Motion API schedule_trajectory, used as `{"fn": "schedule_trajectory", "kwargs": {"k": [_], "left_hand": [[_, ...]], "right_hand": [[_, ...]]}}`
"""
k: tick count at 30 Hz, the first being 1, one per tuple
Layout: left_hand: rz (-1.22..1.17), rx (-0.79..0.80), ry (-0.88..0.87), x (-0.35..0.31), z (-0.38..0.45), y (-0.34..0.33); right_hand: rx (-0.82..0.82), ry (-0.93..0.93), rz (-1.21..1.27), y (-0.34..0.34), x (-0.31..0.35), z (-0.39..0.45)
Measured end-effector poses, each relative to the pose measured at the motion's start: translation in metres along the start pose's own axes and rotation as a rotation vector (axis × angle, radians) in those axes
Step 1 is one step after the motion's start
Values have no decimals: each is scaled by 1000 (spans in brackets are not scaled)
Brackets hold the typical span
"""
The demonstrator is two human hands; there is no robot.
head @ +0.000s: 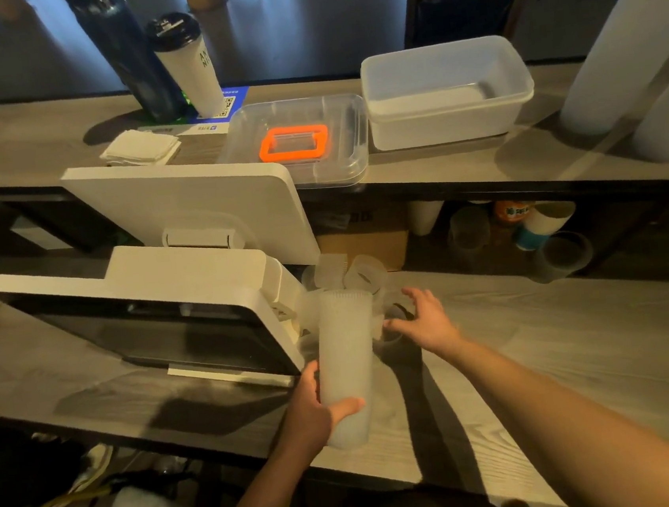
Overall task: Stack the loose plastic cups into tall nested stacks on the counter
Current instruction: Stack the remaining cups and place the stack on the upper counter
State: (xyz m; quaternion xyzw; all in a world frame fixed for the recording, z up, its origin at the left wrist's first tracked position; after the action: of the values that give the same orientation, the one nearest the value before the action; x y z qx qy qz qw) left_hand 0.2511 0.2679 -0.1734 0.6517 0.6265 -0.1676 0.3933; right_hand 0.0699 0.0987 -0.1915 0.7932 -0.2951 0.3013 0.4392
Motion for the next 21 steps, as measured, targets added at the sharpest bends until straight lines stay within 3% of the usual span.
{"fn": "schedule_trajectory", "kwargs": {"k": [6,13,16,21], "left_hand": [[-24,-17,38,2,-2,3],[-14,-36,20,5,-2,6],[-6,-38,16,5,-2,5],[30,-24,0,4,-3,3]], "right_hand": [[157,52,-296,-24,-9,20],[125,111,-451,-38,-18,30],[113,92,-366,-37,-25,24],[78,-6,38,-21,-27,4]]}}
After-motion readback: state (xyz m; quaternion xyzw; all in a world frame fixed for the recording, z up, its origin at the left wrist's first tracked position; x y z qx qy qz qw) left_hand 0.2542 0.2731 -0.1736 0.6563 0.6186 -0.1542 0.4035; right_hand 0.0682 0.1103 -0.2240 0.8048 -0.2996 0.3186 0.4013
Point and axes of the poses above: each hand's wrist, its own z-axis towards the middle knuckle, its own y-axis out of the back of the hand, x = y × z, the point moved 1 cm from there along z, towards the middle knuckle, and after that the axes turned 4 degrees about z, right-handed, at the moved point
